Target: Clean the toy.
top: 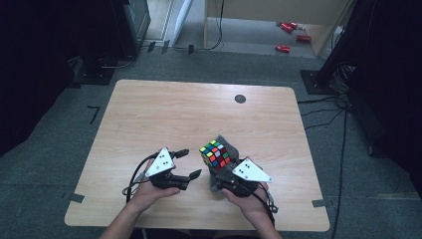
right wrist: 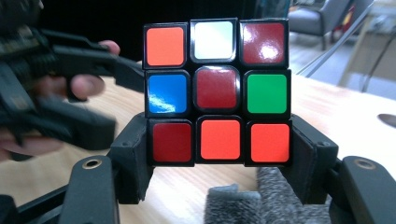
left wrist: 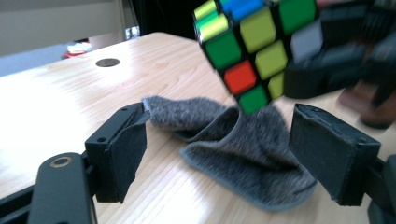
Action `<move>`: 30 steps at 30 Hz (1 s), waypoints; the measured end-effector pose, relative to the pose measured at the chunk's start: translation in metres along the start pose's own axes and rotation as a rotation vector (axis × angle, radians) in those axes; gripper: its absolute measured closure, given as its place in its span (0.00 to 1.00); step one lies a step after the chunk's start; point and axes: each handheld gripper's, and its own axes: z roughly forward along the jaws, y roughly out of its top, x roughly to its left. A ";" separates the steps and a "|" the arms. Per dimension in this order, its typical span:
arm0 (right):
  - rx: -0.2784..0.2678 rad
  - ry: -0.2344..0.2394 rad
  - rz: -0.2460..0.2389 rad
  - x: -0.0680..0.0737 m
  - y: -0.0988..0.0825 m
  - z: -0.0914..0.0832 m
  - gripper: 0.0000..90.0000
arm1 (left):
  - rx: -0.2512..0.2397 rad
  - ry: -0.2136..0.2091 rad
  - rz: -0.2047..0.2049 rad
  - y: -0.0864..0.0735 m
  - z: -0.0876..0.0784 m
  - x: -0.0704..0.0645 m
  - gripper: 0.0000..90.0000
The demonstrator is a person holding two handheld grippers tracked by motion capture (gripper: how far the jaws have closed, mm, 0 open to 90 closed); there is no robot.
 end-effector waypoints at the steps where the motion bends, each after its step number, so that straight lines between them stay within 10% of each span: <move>1: 0.010 0.018 0.020 -0.001 0.001 0.000 0.39 | 0.004 0.008 0.017 -0.001 0.001 -0.001 0.23; 11: 0.075 0.102 0.076 0.009 0.006 0.003 0.39 | -0.003 0.086 0.227 -0.008 0.008 -0.016 0.23; 30: 0.212 0.191 0.184 0.018 -0.001 0.016 0.39 | -0.024 0.096 0.397 -0.014 0.015 -0.029 0.22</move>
